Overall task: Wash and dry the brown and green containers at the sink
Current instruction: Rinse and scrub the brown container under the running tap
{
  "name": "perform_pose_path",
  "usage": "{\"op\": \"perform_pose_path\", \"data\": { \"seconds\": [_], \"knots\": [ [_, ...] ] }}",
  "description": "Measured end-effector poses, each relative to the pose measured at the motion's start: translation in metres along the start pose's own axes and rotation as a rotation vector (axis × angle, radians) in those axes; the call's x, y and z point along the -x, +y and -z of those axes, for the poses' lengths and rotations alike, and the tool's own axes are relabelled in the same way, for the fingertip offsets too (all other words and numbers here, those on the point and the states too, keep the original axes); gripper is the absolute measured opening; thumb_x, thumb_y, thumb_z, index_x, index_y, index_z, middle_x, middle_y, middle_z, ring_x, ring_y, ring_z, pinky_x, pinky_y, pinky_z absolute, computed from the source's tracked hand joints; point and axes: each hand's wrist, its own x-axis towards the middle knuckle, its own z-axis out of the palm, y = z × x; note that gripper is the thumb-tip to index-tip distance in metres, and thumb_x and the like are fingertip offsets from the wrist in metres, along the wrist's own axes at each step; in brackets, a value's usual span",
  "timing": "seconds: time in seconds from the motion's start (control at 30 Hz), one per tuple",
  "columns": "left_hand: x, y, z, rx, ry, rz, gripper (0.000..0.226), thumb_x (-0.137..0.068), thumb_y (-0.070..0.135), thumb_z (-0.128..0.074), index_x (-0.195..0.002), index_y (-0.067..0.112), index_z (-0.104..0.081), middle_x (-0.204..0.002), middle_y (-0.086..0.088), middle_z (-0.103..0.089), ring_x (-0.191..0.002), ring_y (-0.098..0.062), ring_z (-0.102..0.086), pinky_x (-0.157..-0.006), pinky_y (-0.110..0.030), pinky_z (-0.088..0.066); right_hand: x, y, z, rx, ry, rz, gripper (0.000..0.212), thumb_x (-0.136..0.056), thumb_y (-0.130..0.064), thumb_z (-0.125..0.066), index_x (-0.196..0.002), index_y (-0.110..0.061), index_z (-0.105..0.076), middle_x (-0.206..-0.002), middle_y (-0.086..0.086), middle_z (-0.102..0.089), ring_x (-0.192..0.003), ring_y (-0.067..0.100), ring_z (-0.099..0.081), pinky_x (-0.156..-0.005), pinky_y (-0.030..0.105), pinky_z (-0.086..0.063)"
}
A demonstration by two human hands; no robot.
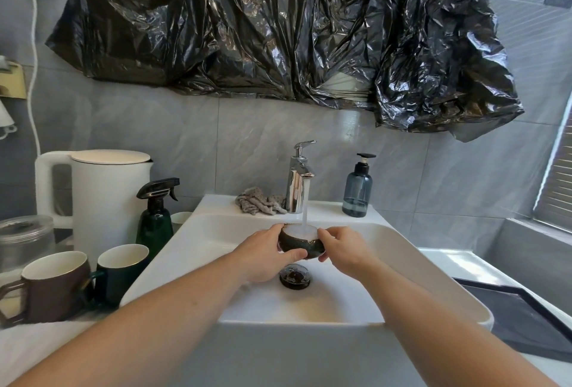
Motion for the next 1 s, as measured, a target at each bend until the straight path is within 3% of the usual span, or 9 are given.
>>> {"op": "perform_pose_path", "data": {
  "seconds": [0.23, 0.57, 0.63, 0.73, 0.77, 0.9, 1.0],
  "knots": [
    [-0.001, -0.003, -0.001, 0.001, -0.001, -0.022, 0.072, -0.089, 0.065, -0.07, -0.148, 0.031, -0.048, -0.135, 0.007, -0.065, -0.118, -0.015, -0.059, -0.104, -0.037, -0.051, 0.001, 0.0, 0.0, 0.026, -0.002, 0.006, 0.034, -0.105, -0.035, -0.043, -0.116, -0.02, -0.072, -0.082, 0.001, -0.078, -0.069, 0.009, -0.061, -0.055, 0.024, -0.042],
    [-0.001, -0.004, -0.001, 0.03, -0.004, -0.023, 0.071, -0.089, 0.066, -0.068, -0.147, 0.031, -0.049, -0.131, 0.008, -0.064, -0.117, -0.016, -0.059, -0.104, -0.038, -0.051, 0.001, 0.0, 0.001, 0.01, 0.009, 0.005, 0.032, -0.103, -0.032, -0.045, -0.107, -0.019, -0.074, -0.08, 0.003, -0.079, -0.066, 0.011, -0.06, -0.053, 0.024, -0.043],
    [0.0, -0.001, -0.001, 0.065, -0.003, 0.009, 0.064, -0.092, 0.067, -0.064, -0.145, 0.032, -0.052, -0.122, 0.008, -0.066, -0.108, -0.017, -0.063, -0.094, -0.035, -0.055, 0.0, 0.0, 0.002, 0.006, 0.028, 0.003, 0.035, -0.105, -0.036, -0.044, -0.105, -0.018, -0.074, -0.079, 0.002, -0.078, -0.066, 0.012, -0.061, -0.054, 0.025, -0.044],
    [0.001, 0.004, 0.0, 0.156, 0.0, 0.066, 0.055, -0.095, 0.067, -0.059, -0.139, 0.034, -0.056, -0.109, 0.007, -0.064, -0.081, -0.019, -0.066, -0.054, -0.03, -0.054, -0.004, 0.001, 0.001, -0.023, 0.033, -0.021, 0.042, -0.106, -0.042, -0.043, -0.1, -0.017, -0.075, -0.075, 0.0, -0.077, -0.063, 0.014, -0.06, -0.056, 0.025, -0.045],
    [0.001, 0.005, 0.0, 0.168, 0.0, 0.07, 0.054, -0.096, 0.065, -0.06, -0.14, 0.034, -0.056, -0.107, 0.008, -0.063, -0.076, -0.017, -0.064, -0.048, -0.028, -0.05, -0.005, 0.002, 0.001, -0.032, 0.029, -0.027, 0.042, -0.106, -0.043, -0.044, -0.099, -0.016, -0.075, -0.073, 0.0, -0.077, -0.063, 0.014, -0.061, -0.057, 0.026, -0.046],
    [0.002, 0.007, 0.0, 0.187, -0.02, 0.069, 0.049, -0.099, 0.059, -0.06, -0.139, 0.032, -0.055, -0.1, 0.014, -0.059, -0.075, -0.014, -0.062, -0.047, -0.025, -0.048, -0.004, 0.003, 0.0, -0.044, 0.024, -0.036, 0.038, -0.103, -0.04, -0.046, -0.098, -0.017, -0.075, -0.075, 0.001, -0.078, -0.065, 0.014, -0.061, -0.059, 0.026, -0.046],
    [0.002, 0.011, 0.003, 0.284, -0.055, 0.132, 0.045, -0.103, 0.058, -0.05, -0.136, 0.028, -0.057, -0.11, 0.003, -0.064, -0.073, -0.018, -0.066, -0.049, -0.029, -0.055, -0.003, 0.001, 0.001, -0.054, 0.029, -0.034, 0.039, -0.104, -0.042, -0.045, -0.101, -0.017, -0.075, -0.076, 0.001, -0.078, -0.067, 0.014, -0.061, -0.056, 0.025, -0.044]
  ]
}}
